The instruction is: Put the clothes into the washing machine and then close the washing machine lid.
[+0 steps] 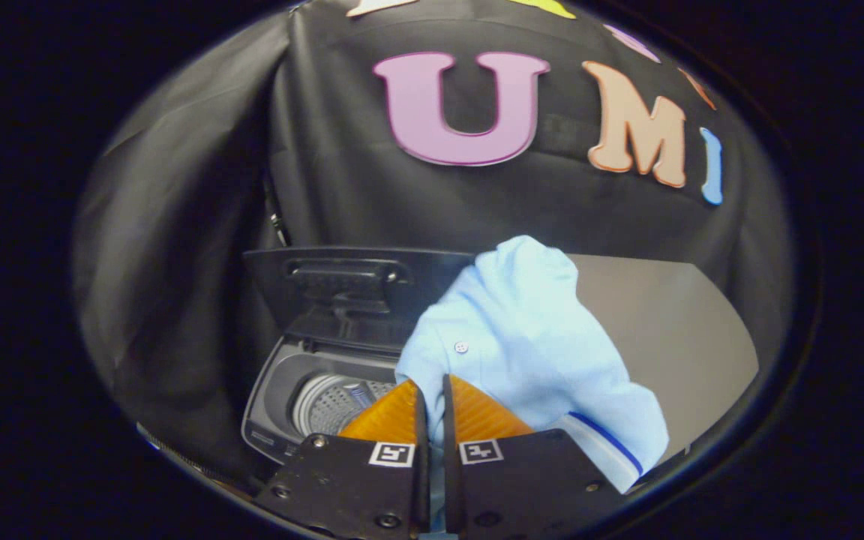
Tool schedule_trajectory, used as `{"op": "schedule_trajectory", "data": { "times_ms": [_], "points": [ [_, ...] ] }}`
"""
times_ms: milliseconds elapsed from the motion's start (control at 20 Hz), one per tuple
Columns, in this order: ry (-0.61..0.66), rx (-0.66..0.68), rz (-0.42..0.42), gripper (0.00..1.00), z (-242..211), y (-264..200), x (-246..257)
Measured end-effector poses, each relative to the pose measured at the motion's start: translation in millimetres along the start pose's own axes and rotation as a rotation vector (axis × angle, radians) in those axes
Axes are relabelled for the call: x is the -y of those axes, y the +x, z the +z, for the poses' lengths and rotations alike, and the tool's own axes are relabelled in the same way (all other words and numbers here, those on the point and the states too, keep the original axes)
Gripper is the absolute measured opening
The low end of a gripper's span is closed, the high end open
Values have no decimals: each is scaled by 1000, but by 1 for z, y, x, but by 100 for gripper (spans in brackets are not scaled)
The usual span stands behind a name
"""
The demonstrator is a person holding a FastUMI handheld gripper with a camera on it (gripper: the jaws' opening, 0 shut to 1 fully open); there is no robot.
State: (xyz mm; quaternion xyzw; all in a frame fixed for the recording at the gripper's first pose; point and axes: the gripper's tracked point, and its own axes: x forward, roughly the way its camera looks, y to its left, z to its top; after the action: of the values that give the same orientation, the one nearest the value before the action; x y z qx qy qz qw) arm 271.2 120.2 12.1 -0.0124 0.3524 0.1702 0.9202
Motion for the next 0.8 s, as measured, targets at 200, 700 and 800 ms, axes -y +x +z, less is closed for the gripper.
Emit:
{"op": "schedule_trajectory", "data": {
  "times_ms": [200, 700, 800],
  "points": [
    [-39, -143, 124, 8, -55, 53, -57],
    [72, 1, 217, 60, 2, 84, -88],
    [83, 76, 206, 61, 30, 81, -88]
  ]
}}
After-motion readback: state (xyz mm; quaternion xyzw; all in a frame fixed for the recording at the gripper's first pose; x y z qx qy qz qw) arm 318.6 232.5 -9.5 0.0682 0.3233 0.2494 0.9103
